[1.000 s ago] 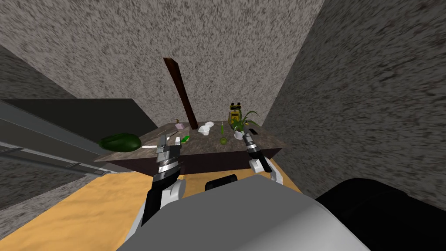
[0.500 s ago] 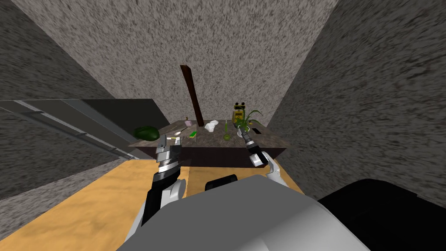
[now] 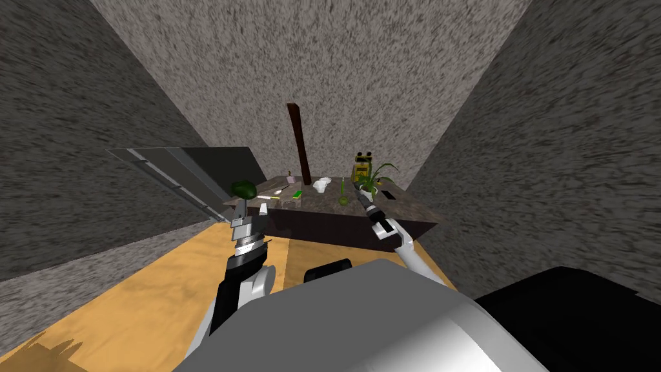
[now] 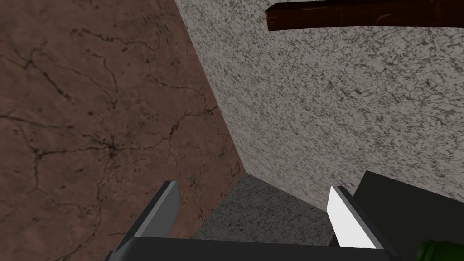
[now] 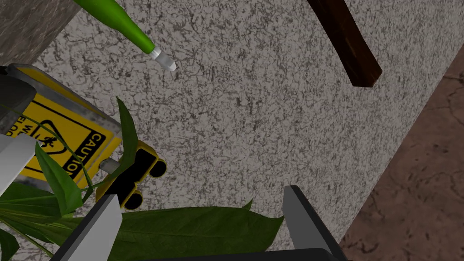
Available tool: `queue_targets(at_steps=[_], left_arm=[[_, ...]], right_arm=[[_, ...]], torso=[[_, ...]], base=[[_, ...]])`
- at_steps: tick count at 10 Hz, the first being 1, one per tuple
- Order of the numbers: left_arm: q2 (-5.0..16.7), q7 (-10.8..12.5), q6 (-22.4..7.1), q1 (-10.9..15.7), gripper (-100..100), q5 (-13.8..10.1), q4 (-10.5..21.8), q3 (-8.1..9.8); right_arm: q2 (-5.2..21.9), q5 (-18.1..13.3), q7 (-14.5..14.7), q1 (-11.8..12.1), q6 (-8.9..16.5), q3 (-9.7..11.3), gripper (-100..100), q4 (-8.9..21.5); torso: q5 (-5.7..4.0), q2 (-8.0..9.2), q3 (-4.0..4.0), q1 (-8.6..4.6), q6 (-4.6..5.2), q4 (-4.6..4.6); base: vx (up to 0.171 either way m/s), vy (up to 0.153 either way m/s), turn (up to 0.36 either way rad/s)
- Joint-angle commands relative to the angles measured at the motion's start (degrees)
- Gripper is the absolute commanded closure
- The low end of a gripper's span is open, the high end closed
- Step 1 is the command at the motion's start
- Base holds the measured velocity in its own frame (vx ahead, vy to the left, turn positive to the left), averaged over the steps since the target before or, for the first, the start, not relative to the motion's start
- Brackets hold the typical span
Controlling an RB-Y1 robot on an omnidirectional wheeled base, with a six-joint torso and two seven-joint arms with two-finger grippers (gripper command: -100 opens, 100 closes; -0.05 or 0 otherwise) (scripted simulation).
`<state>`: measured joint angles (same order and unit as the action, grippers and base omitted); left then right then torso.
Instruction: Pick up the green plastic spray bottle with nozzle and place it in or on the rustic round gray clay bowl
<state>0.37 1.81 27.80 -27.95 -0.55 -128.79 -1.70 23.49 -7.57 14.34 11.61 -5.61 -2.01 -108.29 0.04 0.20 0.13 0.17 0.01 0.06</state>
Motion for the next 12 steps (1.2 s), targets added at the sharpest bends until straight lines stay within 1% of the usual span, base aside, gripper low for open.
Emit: queue_targets(at_steps=[1, 5, 7, 8, 10, 12], left_arm=[[0.0, 0.0, 0.0, 0.0, 0, 0.0, 0.0, 0.00], [0.0, 0.0, 0.0, 0.0, 0, 0.0, 0.0, 0.00], [0.0, 0.0, 0.0, 0.0, 0, 0.0, 0.0, 0.00], [0.0, 0.0, 0.0, 0.0, 0, 0.0, 0.0, 0.00], [0.0, 0.0, 0.0, 0.0, 0, 0.0, 0.0, 0.01], [0.0, 0.0, 0.0, 0.0, 0, 0.0, 0.0, 0.01]], right_arm=[[2.0, -1.5, 0.9, -1.8, 2.9, -0.4, -100, 2.7], [7.5, -4.5, 2.0, -3.7, 9.6, -1.6, -100, 8.6], [10.1, -6.0, 2.3, -4.1, 12.7, -2.2, -100, 11.6], [10.1, -6.0, 2.3, -4.1, 12.7, -2.2, -100, 11.6], [12.7, -7.3, 2.5, -4.1, 15.7, -2.7, -100, 14.6], [15.2, -8.5, 2.5, -3.9, 18.4, -3.2, -100, 17.3]], torso=[[0.00, 0.00, 0.00, 0.00, 0.00, 0.00], [0.01, -0.38, -0.22, 0.05, 0.01, -0.09], [0.02, -0.52, -0.30, 0.11, 0.01, -0.11], [0.02, -0.61, -0.35, 0.02, 0.01, -0.13], [-0.01, -0.46, -0.27, -0.05, 0.02, -0.11], [0.01, -0.65, -0.38, 0.03, 0.01, -0.14]], base=[[-0.020, 0.083, 0.148], [0.043, 0.094, 0.186], [0.109, 0.095, 0.178], [0.086, 0.045, 0.056], [0.086, 0.067, 0.139], [0.154, 0.085, 0.161]])
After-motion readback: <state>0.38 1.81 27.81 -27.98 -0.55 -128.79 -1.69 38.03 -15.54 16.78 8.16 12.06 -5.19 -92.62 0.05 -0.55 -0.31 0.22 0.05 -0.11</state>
